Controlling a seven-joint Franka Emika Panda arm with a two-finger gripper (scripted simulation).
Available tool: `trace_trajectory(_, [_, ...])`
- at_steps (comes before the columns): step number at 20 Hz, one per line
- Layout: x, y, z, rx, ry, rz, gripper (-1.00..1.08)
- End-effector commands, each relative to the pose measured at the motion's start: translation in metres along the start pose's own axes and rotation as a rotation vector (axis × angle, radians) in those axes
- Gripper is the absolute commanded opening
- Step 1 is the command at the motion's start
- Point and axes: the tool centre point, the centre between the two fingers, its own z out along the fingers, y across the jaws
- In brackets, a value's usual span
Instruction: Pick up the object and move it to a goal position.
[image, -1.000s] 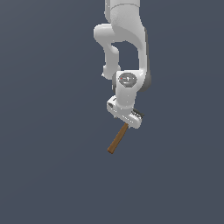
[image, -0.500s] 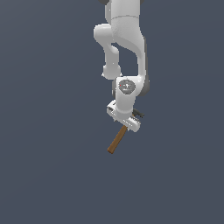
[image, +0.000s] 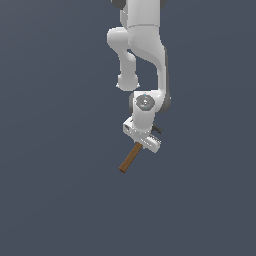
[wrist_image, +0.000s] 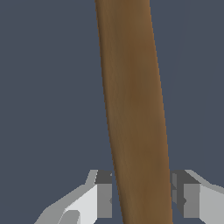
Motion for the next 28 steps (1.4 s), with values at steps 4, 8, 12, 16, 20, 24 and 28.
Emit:
trace_trajectory(4, [0.001,0.003,0.002,-0.004,-0.002,0.003,-1.00])
trace_trajectory(8, [0.001,0.000,-0.001,0.001,0.001,0.000,-1.00])
trace_trajectory(12, [0.002,0.001,-0.007,0.001,0.001,0.000,-1.00])
trace_trajectory(16, [0.004,0.005,-0.021,0.001,0.001,0.000,-1.00])
trace_trajectory(20, [0.009,0.011,-0.044,0.001,0.001,0.000,-1.00])
trace_trajectory(24, [0.015,0.019,-0.076,0.001,0.000,0.001,-1.00])
trace_trajectory(28, [0.023,0.029,-0.116,0.001,0.000,0.002,-1.00])
